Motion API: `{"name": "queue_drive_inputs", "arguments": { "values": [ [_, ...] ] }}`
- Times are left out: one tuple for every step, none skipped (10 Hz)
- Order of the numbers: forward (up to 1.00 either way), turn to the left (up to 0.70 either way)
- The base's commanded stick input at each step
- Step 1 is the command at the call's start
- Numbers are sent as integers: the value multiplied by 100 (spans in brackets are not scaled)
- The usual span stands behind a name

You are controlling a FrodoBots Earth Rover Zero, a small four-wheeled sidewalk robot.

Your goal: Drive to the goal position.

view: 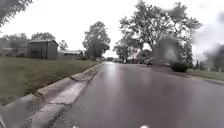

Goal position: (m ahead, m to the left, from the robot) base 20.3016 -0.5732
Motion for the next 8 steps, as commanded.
{"name": "queue_drive_inputs", "arguments": {
  "values": [
    [50, 0],
    [50, 0],
    [50, 0],
    [50, 0],
    [50, 0],
    [50, 0],
    [50, 0],
    [50, 0]
  ]
}}
